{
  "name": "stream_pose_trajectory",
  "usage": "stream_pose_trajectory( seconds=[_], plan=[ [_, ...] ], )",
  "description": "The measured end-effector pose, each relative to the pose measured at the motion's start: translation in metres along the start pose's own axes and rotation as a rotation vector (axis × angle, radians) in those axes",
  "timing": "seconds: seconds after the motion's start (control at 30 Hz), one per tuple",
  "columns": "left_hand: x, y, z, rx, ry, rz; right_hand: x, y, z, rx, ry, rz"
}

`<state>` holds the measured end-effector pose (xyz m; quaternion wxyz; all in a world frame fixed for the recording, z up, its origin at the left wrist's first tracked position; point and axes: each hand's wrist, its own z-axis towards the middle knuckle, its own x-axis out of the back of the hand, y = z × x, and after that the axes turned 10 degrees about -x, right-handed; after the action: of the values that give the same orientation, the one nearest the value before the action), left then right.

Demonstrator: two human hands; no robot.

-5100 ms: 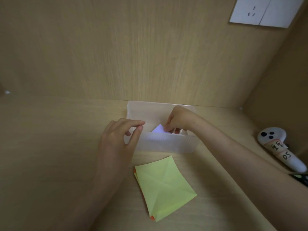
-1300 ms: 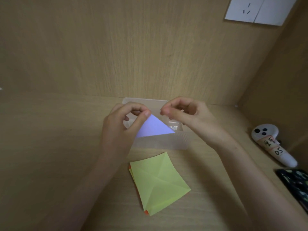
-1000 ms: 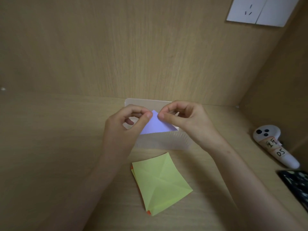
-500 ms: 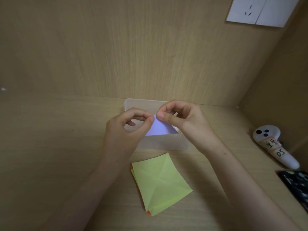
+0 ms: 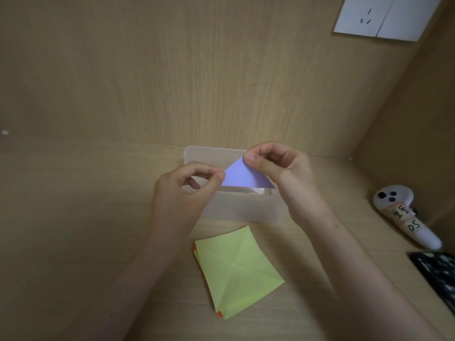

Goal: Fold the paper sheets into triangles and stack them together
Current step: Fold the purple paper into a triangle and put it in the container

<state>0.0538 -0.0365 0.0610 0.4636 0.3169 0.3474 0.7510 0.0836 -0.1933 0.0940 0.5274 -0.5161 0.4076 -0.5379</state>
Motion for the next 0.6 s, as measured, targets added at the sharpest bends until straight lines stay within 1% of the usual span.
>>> stream_pose_trajectory(
  seconds=[0.2, 0.3, 0.33, 0.37, 0.47, 0.6],
  plan=[
    [0.005, -0.003, 0.004, 0.043, 0.020, 0.013, 0.004, -0.006, 0.011, -0.032, 0.061, -0.016],
    [0.009, -0.008, 0.006, 0.042, 0.035, 0.062, 0.011, -0.007, 0.024, -0.109, 0.138, 0.068],
    [0.011, -0.009, 0.006, 0.045, 0.041, 0.067, 0.014, -0.008, 0.030, -0.141, 0.150, 0.043],
    [0.012, -0.010, 0.007, 0.049, 0.048, 0.063, 0.016, -0.007, 0.037, -0.173, 0.139, -0.015],
    [0.012, -0.008, 0.007, 0.032, 0.067, 0.078, 0.008, 0.005, 0.055, -0.296, 0.003, -0.235],
    [0.010, -0.009, 0.007, 0.006, 0.077, 0.115, -0.011, 0.021, 0.072, -0.434, -0.101, -0.493]
  ],
)
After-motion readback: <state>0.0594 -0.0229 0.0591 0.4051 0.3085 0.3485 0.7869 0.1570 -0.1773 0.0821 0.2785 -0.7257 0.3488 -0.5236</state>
